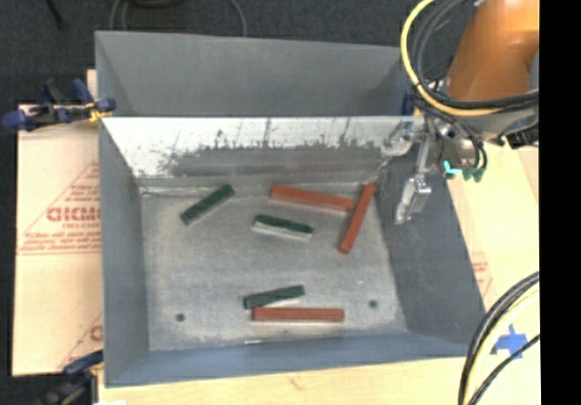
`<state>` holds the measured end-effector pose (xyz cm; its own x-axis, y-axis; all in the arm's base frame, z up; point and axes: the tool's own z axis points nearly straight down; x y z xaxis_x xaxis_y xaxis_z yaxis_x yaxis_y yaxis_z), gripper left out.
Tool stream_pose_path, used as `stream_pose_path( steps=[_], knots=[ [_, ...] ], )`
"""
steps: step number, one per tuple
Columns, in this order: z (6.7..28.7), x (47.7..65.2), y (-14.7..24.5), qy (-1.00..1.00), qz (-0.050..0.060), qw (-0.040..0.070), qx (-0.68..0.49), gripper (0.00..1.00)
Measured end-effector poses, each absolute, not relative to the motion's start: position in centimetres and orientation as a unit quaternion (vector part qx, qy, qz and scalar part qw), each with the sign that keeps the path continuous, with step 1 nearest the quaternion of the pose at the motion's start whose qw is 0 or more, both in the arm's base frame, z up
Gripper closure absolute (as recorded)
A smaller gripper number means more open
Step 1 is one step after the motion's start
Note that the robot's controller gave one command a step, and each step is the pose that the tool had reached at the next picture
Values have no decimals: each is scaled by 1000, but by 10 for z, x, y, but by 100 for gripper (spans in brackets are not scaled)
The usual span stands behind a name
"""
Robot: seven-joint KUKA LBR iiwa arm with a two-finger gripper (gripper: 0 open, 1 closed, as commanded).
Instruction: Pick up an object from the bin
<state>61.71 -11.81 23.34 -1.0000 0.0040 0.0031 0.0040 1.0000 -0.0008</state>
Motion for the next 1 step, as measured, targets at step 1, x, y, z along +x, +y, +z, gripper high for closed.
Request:
stream_pose_path(
  steps=[1],
  knots=[
    [238,619,-118,-1000,1,-3,-1,0]
  ],
)
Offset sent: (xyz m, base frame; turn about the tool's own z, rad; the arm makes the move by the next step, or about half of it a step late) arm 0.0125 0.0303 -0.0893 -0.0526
